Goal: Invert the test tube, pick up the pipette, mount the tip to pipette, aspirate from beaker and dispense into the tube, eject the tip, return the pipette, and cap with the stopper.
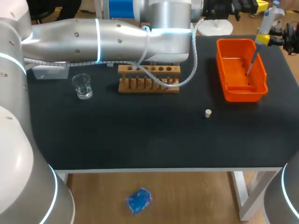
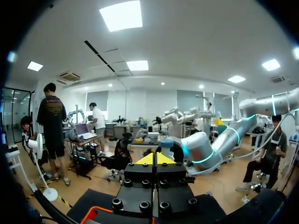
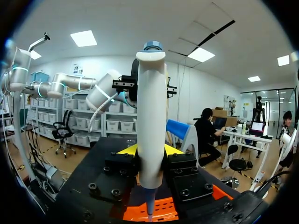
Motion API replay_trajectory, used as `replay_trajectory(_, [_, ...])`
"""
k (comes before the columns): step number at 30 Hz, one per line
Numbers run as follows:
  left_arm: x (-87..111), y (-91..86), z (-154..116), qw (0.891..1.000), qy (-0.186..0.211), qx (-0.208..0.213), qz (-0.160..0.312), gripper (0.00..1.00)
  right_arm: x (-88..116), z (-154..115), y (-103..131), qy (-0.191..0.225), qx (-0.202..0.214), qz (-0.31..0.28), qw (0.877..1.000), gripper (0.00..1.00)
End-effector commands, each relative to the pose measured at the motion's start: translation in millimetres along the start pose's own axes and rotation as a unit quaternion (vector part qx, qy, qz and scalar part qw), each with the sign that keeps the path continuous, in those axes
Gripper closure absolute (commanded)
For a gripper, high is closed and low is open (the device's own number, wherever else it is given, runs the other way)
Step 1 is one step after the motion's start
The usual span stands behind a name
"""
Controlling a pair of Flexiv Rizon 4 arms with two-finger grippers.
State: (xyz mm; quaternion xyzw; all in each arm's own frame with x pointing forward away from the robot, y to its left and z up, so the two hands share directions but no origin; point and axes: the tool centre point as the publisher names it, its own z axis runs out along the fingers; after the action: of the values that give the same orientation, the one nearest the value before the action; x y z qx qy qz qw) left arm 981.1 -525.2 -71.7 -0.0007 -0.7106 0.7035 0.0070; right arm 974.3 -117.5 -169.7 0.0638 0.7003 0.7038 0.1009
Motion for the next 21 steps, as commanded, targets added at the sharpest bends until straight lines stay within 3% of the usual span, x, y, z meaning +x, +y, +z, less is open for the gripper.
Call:
replay_trajectory(1, [1.2, 5.4, 3.1, 1.000, -0.004, -0.003, 0.000, 1.00, -1.4, 0.1, 3.8, 0.002, 0.000, 0.000, 1.000, 1.00])
replay_trajectory(21, [-0.4, 14.3, 4.9, 1.000, -0.014, -0.010, -0.003, 1.00, -1.4, 0.1, 3.8, 0.002, 0.000, 0.000, 1.000, 1.00])
